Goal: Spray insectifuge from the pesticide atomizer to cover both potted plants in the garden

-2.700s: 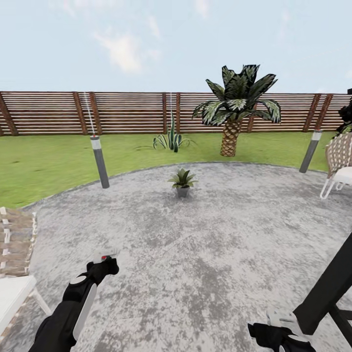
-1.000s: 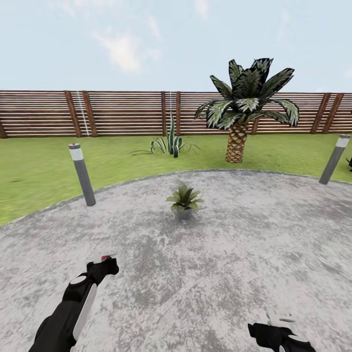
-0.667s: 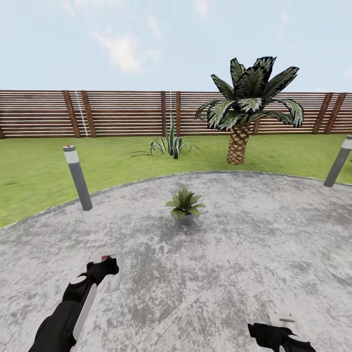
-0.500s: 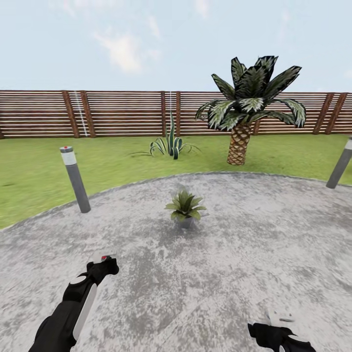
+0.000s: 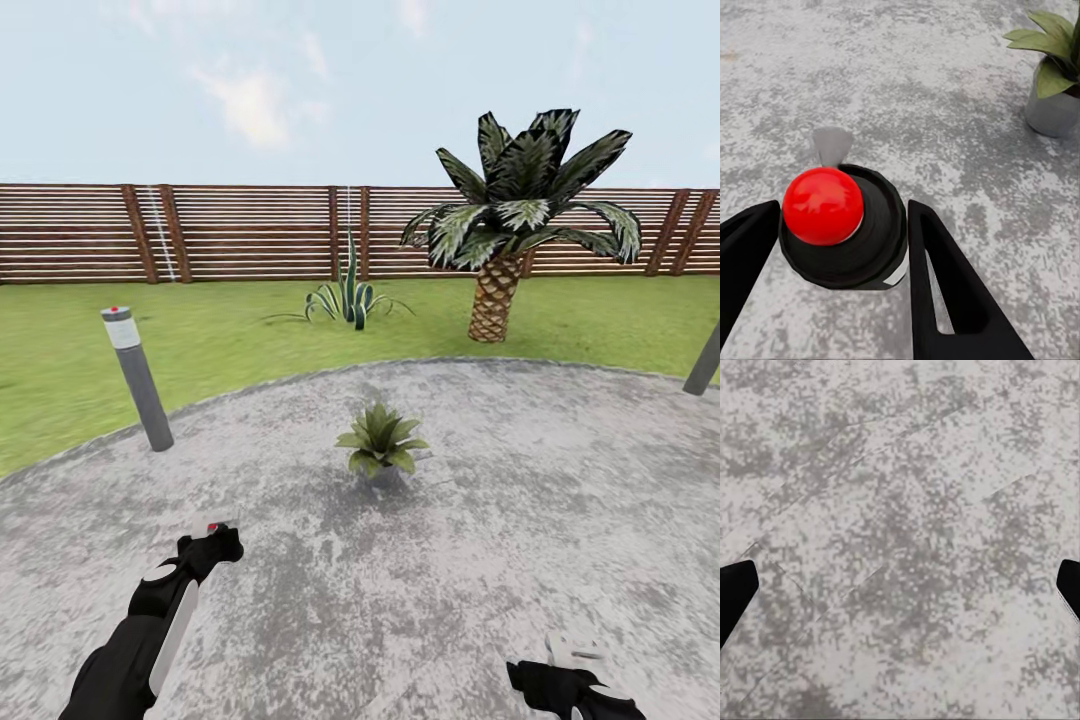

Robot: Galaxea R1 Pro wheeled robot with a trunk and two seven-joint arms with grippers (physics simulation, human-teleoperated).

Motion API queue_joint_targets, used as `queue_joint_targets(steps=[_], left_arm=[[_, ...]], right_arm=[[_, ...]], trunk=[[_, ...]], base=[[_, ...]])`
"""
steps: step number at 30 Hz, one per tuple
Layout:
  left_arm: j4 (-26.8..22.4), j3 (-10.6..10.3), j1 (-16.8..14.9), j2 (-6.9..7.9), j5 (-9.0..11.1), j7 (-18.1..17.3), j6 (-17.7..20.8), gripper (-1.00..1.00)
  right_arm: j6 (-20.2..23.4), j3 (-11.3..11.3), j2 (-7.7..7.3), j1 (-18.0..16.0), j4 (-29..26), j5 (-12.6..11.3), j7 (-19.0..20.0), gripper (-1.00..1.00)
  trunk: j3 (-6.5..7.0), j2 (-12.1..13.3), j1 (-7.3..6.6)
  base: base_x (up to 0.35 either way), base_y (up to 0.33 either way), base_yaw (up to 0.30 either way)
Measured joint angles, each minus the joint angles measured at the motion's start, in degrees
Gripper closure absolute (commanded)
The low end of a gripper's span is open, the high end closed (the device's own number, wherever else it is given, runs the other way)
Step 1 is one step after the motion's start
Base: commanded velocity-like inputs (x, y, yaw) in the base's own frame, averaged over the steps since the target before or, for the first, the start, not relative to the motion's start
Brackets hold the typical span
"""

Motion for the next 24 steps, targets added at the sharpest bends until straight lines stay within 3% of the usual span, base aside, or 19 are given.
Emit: queue_joint_targets(steps=[9, 14, 24], left_arm=[[0.0, 0.0, 0.0, 0.0, 0.0, 0.0, 0.01, 1.0], [0.0, 0.0, 0.0, 0.0, 0.0, 0.0, 0.0, 1.0], [0.0, 0.0, 0.0, 0.0, 0.0, 0.0, 0.04, 1.0]], right_arm=[[-0.01, 0.01, -0.07, 0.0, 0.02, -0.02, -0.03, -1.0], [-0.03, -0.02, -0.09, 0.0, -0.01, 1.81, 0.02, -1.0], [0.0, -0.03, 0.0, 0.0, -0.15, 2.25, 0.05, -1.0]], trunk=[[0.0, 0.0, 0.0], [0.0, 0.0, 0.0], [0.0, 0.0, 0.0]], base=[[0.334, 0.0, 0.0], [0.334, 0.0, 0.0], [0.334, 0.0, 0.0]])
